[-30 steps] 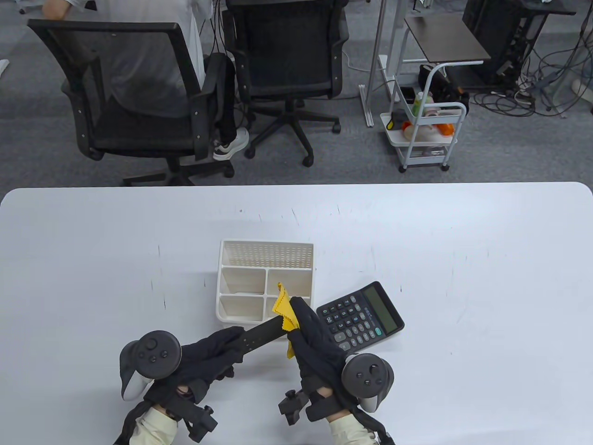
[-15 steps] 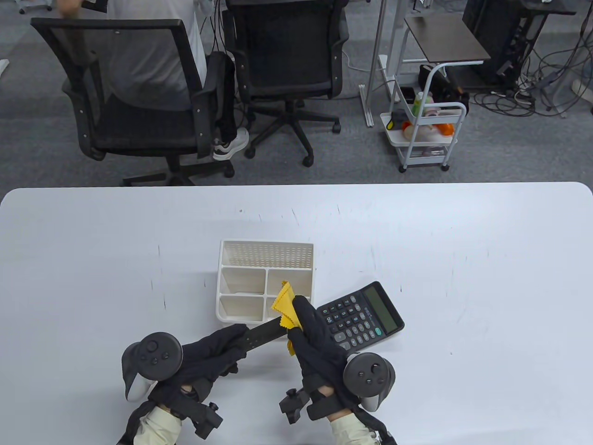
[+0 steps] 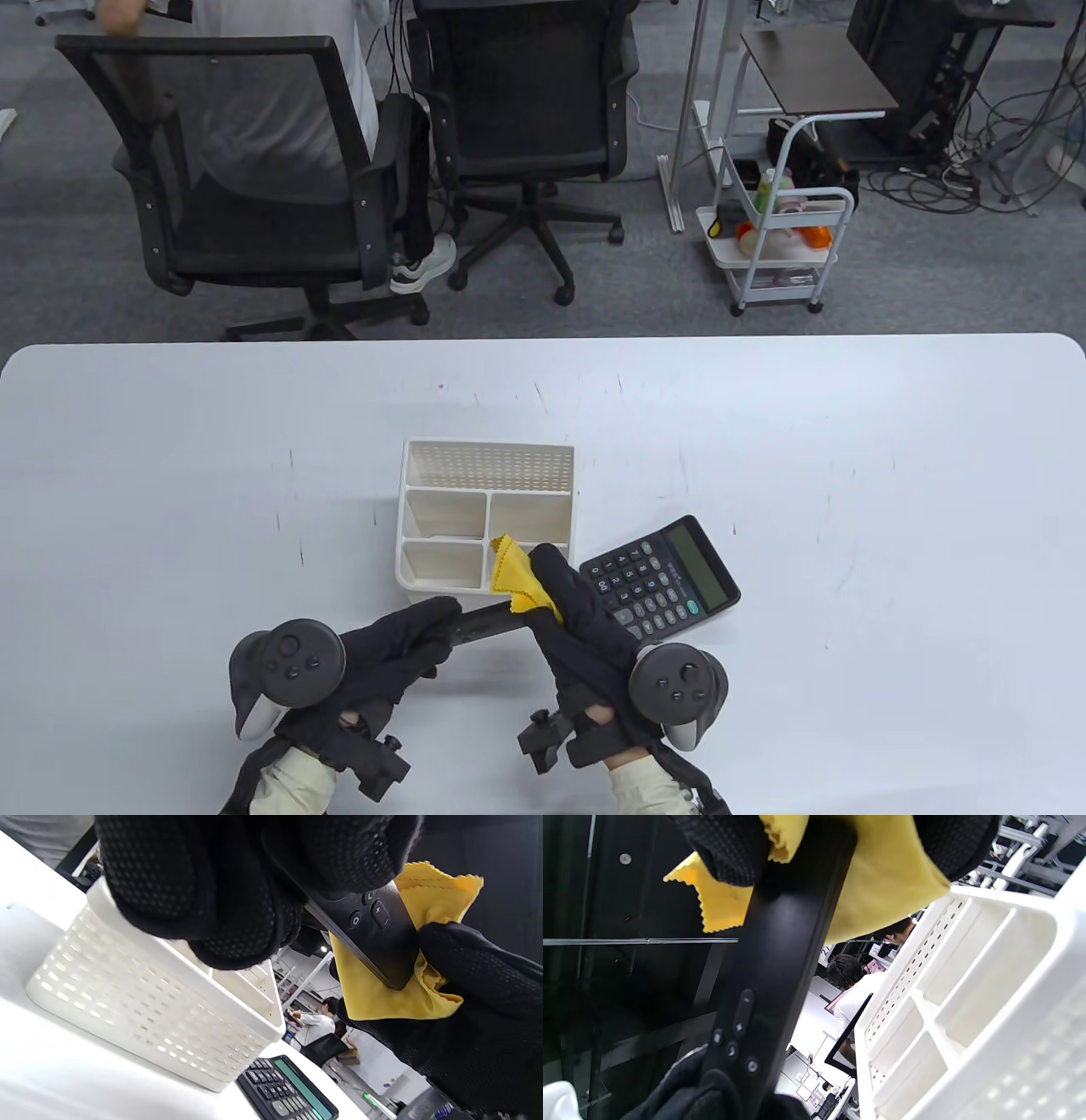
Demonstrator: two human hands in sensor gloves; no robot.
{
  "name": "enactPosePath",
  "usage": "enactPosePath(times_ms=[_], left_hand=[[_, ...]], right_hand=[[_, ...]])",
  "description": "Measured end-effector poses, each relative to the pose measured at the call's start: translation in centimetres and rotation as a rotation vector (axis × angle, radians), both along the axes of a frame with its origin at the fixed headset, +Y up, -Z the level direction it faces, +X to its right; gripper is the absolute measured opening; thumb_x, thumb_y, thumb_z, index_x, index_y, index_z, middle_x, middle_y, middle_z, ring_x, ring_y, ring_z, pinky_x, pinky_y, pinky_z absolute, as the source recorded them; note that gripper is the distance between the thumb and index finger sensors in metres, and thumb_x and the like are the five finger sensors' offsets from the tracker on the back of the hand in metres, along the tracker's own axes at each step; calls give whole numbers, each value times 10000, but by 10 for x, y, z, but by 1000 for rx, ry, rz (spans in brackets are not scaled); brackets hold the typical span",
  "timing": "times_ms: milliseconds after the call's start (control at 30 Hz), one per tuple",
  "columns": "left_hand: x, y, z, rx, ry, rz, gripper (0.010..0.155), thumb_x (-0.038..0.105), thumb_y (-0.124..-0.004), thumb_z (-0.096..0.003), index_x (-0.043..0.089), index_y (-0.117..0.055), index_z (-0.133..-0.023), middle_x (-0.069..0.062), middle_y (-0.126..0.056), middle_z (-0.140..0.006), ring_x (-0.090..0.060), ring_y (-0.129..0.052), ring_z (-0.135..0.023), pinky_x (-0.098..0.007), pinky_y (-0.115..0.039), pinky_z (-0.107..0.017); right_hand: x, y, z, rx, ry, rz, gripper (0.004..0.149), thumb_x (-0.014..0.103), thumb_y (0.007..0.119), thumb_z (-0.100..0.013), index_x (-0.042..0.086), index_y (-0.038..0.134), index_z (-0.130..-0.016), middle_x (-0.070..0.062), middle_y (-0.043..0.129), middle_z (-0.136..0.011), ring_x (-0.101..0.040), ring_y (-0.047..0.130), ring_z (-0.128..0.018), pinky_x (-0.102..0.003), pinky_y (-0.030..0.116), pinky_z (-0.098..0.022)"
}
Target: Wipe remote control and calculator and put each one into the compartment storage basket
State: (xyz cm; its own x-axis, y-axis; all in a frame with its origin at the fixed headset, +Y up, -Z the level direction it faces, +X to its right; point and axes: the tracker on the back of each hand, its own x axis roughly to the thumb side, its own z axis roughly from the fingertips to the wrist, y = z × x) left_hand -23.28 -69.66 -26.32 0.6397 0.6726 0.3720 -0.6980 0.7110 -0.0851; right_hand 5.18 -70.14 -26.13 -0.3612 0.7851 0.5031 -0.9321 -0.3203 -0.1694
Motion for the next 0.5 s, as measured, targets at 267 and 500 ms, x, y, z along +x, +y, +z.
enactPosePath(times_ms=[267,500], left_hand=[[6,10,8,116,43,-72,488,358,-825,-460,250,-798,-935,-24,-1011,-772,-131,-1104,-459,-344,-958,-340],[6,11,10,161,95,-91,487,344,-835,-453,206,-813,-919,-46,-1021,-755,-134,-1107,-444,-351,-959,-330]], right_hand=[[-20,13,16,301,-109,515,497,264,724,-567,103,698,-1037,-189,683,-1103,-459,714,-934,-670,611,-600],[-36,11,23,364,-53,638,500,288,717,-572,126,699,-1045,-165,704,-1109,-468,510,-1032,-763,424,-611]])
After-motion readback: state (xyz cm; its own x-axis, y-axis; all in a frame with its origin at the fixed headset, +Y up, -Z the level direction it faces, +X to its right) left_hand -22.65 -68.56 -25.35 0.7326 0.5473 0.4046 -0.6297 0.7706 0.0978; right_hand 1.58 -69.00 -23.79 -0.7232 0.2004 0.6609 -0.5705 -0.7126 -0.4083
